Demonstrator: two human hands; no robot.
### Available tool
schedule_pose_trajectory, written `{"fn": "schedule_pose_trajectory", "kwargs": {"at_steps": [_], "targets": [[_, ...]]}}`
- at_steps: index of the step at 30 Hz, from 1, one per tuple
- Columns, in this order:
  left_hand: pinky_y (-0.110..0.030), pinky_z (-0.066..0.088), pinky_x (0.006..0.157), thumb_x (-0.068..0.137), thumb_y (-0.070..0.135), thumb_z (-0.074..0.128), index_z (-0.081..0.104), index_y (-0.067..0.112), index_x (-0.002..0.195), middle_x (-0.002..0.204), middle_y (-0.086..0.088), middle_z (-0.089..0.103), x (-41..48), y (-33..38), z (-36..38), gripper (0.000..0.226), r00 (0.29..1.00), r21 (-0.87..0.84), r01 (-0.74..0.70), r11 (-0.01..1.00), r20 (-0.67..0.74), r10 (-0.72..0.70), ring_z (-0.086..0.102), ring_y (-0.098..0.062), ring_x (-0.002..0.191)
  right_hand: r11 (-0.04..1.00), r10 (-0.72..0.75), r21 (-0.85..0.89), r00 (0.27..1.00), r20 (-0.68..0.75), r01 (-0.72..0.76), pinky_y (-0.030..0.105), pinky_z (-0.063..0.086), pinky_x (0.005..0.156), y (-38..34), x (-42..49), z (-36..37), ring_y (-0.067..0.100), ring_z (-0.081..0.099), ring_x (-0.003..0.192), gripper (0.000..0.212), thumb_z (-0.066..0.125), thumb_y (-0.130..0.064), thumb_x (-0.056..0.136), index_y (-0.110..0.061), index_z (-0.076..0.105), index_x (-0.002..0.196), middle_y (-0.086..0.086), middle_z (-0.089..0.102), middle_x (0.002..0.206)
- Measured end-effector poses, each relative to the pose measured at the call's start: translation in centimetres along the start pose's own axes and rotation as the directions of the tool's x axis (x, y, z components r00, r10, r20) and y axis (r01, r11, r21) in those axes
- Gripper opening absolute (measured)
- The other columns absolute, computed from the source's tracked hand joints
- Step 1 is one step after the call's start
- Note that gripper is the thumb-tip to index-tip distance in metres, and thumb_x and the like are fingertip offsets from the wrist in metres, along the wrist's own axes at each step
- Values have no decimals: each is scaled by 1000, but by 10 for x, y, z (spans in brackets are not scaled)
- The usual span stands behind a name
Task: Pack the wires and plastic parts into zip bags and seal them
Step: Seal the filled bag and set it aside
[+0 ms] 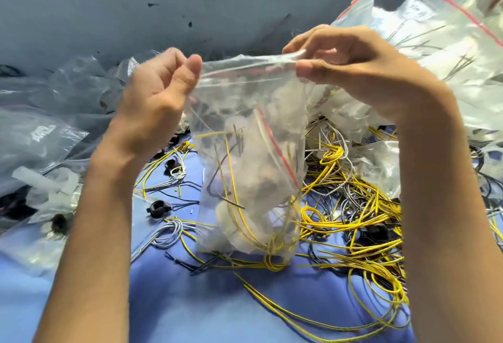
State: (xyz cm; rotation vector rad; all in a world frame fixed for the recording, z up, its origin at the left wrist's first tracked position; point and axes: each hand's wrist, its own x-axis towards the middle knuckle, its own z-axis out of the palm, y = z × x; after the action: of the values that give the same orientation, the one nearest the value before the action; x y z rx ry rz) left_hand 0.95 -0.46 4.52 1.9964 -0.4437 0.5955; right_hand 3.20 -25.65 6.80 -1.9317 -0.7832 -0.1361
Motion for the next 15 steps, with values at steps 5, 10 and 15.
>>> {"fn": "schedule_pose_trajectory", "kwargs": {"at_steps": [5, 10, 15], "targets": [[-14, 31, 53, 95, 37, 51, 44, 24, 70, 62, 0, 47, 1, -2, 7, 29, 999, 98, 7, 995, -41, -3, 36, 1, 51, 986, 168, -27, 984, 56, -166, 23, 57, 80, 16, -5, -5, 12, 67, 81, 26, 66, -34, 71, -13, 59, 84, 6, 60, 89], [-26, 47, 70, 93, 25, 52, 49, 25, 78, 76, 2, 61, 1, -11, 3, 16, 982, -19, 178, 984, 69, -177, 58, -11, 68, 979, 199, -38, 979, 36, -198, 52, 44, 97, 24, -3, -7, 23, 67, 85, 10, 74, -26, 78, -21, 65, 78, 10, 68, 82], [-8, 47, 60, 93, 10, 55, 55, 22, 80, 66, 8, 64, 0, -12, 1, 18, 984, -76, 180, 981, 26, -178, 59, 7, 57, 974, 226, -28, 971, 84, -224, 36, 47, 82, 25, -3, -5, 22, 58, 80, 17, 72, -30, 73, -20, 65, 85, 12, 70, 79]]}}
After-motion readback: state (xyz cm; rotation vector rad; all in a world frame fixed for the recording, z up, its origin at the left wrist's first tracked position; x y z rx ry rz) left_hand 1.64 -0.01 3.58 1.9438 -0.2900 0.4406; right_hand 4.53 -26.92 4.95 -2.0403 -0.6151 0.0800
